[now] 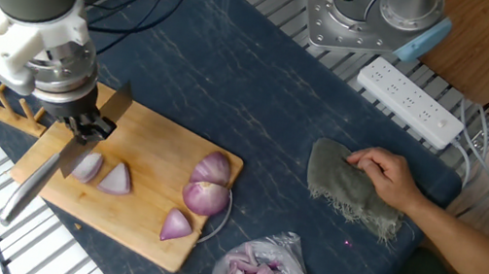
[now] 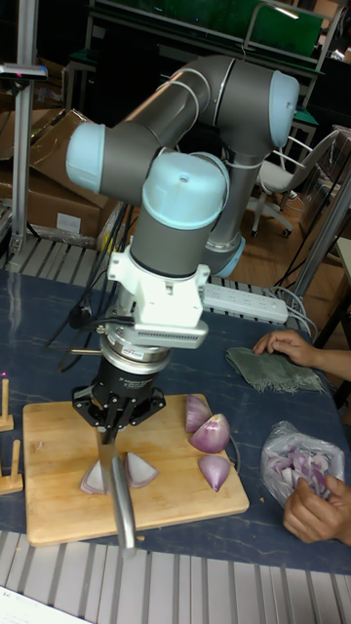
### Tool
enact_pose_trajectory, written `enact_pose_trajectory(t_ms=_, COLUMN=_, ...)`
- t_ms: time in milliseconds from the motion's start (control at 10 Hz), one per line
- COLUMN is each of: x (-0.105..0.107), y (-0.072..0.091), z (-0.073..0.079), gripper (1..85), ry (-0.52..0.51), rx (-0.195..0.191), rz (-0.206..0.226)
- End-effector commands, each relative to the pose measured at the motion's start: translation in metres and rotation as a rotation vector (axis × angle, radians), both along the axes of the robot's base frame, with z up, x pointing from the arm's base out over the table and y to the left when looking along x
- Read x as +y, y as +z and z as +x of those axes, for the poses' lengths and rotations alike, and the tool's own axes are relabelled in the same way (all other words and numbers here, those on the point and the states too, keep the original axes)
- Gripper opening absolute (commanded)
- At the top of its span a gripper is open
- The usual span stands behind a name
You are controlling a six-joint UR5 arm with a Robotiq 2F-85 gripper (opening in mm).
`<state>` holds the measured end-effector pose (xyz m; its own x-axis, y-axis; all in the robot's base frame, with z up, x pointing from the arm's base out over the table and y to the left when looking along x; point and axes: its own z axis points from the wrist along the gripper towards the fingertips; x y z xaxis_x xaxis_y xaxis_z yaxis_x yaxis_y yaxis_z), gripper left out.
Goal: Chop the onions
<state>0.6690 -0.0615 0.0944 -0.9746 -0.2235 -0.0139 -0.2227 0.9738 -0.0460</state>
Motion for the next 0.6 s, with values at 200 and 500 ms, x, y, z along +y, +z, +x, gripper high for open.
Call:
enact_pose_trajectory(t_ms=200, x=-0.001, y=-0.004, z=0.001, gripper=1.0, ry=-0.092, rx=0.019, rz=0.044)
enact_pose_trajectory(t_ms=500, x=0.008, y=-0.003, z=-0.001, gripper=1.0, ry=-0.111, rx=0.027, rz=0.064)
